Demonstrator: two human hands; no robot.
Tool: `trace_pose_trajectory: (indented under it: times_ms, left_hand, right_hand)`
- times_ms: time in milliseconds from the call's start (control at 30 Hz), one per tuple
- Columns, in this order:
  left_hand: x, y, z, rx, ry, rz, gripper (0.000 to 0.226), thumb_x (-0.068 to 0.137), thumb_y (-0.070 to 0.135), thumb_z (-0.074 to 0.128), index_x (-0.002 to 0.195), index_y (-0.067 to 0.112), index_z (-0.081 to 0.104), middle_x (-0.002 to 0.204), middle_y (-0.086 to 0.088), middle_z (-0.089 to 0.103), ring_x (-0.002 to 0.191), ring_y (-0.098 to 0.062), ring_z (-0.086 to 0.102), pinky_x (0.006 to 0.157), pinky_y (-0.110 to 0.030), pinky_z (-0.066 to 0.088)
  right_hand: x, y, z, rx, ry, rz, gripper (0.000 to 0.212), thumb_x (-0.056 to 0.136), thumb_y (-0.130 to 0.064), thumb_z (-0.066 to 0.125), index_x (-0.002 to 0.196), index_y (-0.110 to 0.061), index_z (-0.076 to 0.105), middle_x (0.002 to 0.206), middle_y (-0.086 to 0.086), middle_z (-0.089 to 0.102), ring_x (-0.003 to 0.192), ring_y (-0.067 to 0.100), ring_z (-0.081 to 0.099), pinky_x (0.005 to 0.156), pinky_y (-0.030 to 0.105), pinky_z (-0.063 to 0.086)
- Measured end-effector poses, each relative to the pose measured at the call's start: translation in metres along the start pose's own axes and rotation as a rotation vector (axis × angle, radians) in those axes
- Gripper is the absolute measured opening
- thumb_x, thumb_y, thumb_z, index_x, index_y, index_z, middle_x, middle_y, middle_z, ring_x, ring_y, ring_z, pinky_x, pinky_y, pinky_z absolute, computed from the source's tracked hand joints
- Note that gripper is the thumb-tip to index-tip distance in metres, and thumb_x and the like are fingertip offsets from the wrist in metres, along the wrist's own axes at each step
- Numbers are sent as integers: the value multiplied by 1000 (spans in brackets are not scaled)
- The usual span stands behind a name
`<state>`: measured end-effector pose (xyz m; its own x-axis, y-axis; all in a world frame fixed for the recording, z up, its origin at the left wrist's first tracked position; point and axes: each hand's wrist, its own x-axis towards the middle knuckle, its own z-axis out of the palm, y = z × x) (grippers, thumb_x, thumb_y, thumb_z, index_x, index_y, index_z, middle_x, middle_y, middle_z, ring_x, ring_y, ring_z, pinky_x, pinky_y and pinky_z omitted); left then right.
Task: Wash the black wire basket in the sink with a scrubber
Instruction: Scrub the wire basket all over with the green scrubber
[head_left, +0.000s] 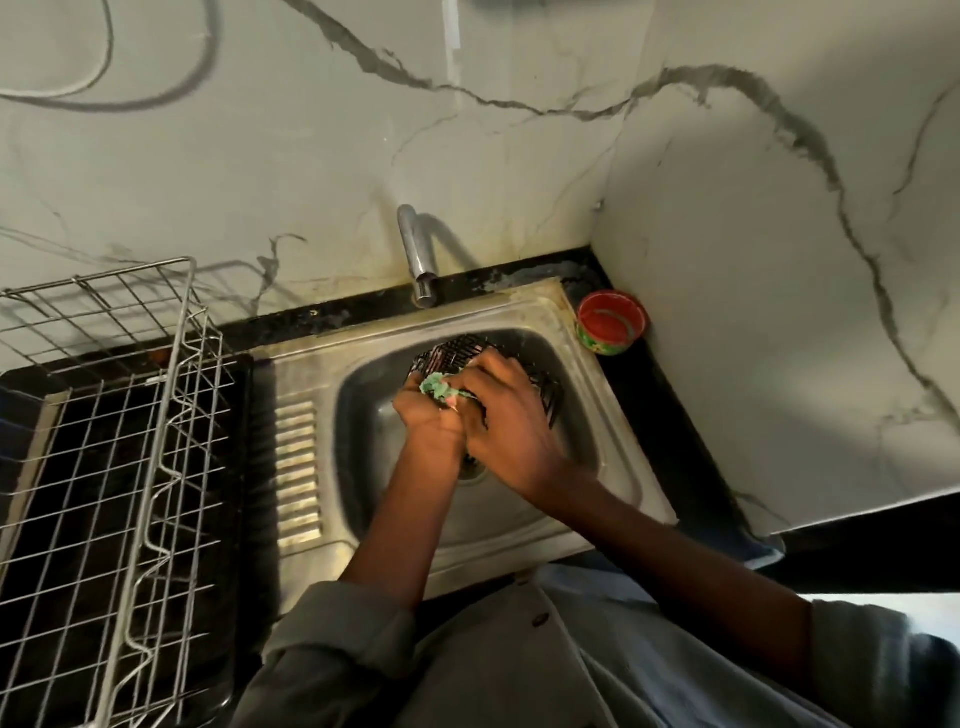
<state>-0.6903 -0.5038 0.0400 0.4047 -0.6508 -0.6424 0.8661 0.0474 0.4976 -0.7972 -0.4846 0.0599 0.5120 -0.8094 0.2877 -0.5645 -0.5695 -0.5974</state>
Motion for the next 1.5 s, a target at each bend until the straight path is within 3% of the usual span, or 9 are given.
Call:
trace_pose_trajectory:
  times_ms: [233, 400, 700, 867, 1000, 1133, 1300, 1400, 1500]
  left_hand:
    - [-12, -6, 12, -118, -65, -175, 47, 107, 28, 33, 92, 1, 69, 83, -21, 71, 83, -32, 66, 80, -41, 52]
    - [-20, 1, 6, -119, -23, -117, 41, 112, 24, 25, 93, 11, 59, 76, -9, 70, 63, -16, 71, 59, -25, 58]
    - [11, 2, 4, -359, 21, -186, 54, 105, 28, 27, 147, 1, 49, 135, -25, 60, 125, -36, 57, 115, -47, 43]
    - [9, 0, 5, -369, -20, -145, 49, 106, 33, 30, 125, 2, 62, 110, -23, 67, 104, -34, 63, 89, -40, 59]
    - [9, 1, 6, -383, -73, -164, 57, 103, 36, 30, 138, 2, 59, 134, -28, 63, 129, -39, 58, 114, -54, 42]
    - [6, 0, 7, -365, -42, -130, 43, 105, 30, 30, 108, 5, 65, 83, -17, 71, 84, -28, 65, 77, -35, 55]
    - [-1, -3, 9, -302, -68, -179, 42, 103, 35, 33, 113, 7, 63, 96, -19, 67, 86, -30, 65, 83, -40, 53]
    - [1, -1, 10, -365, -51, -195, 36, 104, 31, 34, 98, 6, 60, 69, -12, 61, 56, -22, 62, 61, -25, 58]
    - [3, -6, 9, -314, -40, -167, 39, 102, 33, 34, 112, 6, 61, 85, -15, 65, 75, -25, 65, 88, -32, 56]
  right_hand:
    - [38, 12, -36, -193, 152, 163, 35, 89, -9, 62, 122, -18, 71, 118, 1, 60, 93, 20, 63, 73, 31, 54]
    - [8, -2, -20, -148, -12, -99, 38, 79, -9, 73, 116, -15, 73, 111, 5, 63, 92, 23, 65, 70, 32, 58]
    - [30, -9, -38, -34, 23, 190, 33, 84, -6, 70, 115, -17, 74, 116, 0, 64, 98, 10, 60, 90, 28, 55]
    - [33, -5, -33, -37, 37, 225, 22, 83, -21, 82, 102, -21, 71, 111, -4, 64, 99, 11, 62, 90, 32, 55]
    - [49, 5, -44, 4, 101, 262, 40, 85, -4, 76, 120, -23, 70, 120, -4, 71, 100, 5, 65, 84, 12, 50]
    - [40, -9, -29, -62, -20, 11, 39, 84, 0, 75, 118, -17, 73, 116, 3, 72, 99, 18, 69, 89, 37, 58]
    - [54, 9, -35, -37, 184, 249, 16, 87, -29, 79, 102, -25, 74, 105, -12, 70, 96, 9, 63, 79, 25, 53]
    - [48, 1, -26, -98, 68, 41, 18, 84, -38, 81, 92, -27, 70, 96, -12, 68, 93, 10, 57, 79, 28, 47]
    - [58, 7, -28, -147, 144, 122, 14, 89, -33, 77, 90, -22, 68, 84, -7, 68, 81, 12, 61, 75, 33, 51]
